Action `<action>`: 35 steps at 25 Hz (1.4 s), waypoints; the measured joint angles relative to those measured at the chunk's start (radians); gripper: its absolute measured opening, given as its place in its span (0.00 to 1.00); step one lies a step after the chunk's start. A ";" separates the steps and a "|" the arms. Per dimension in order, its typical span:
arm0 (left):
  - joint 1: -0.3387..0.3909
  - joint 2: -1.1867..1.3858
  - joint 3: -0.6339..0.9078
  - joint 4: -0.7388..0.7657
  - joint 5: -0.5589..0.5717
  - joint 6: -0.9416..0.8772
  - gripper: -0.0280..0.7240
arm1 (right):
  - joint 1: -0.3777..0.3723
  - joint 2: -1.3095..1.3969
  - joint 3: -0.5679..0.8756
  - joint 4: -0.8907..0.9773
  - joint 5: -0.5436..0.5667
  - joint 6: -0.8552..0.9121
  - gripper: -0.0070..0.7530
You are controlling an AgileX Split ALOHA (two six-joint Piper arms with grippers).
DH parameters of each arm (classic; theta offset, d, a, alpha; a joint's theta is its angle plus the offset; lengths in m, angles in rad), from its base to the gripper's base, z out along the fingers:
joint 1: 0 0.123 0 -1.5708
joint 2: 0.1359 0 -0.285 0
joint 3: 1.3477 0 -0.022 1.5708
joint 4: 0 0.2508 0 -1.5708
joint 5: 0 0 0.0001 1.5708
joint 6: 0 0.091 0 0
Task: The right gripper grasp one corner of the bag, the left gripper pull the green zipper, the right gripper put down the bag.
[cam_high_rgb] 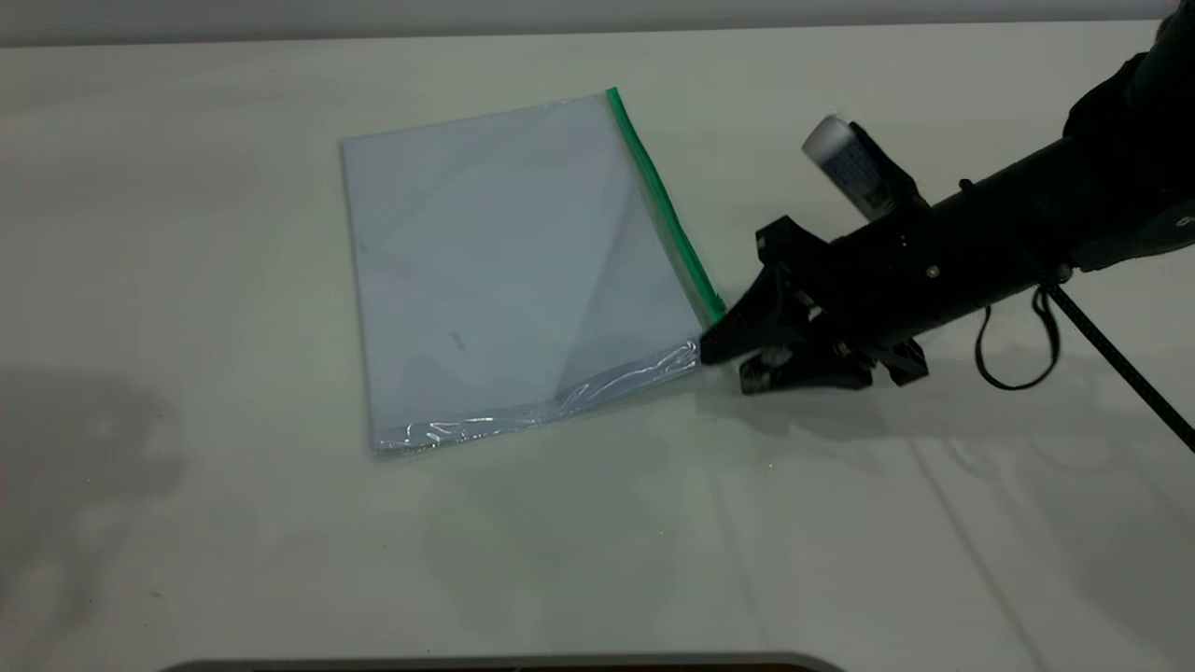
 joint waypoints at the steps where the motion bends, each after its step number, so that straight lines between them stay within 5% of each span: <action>1: 0.000 0.000 0.000 0.000 0.000 0.000 0.72 | 0.000 0.003 -0.004 0.016 -0.003 -0.029 0.57; 19: 0.000 0.000 0.000 0.000 -0.007 0.000 0.72 | 0.000 0.104 -0.092 0.046 0.093 -0.003 0.57; 28: 0.000 0.000 0.000 0.000 -0.007 0.000 0.72 | 0.000 0.108 -0.092 0.046 0.108 0.005 0.33; 35: 0.000 0.000 0.000 0.000 -0.007 0.000 0.72 | 0.020 0.108 -0.106 0.045 0.124 0.009 0.32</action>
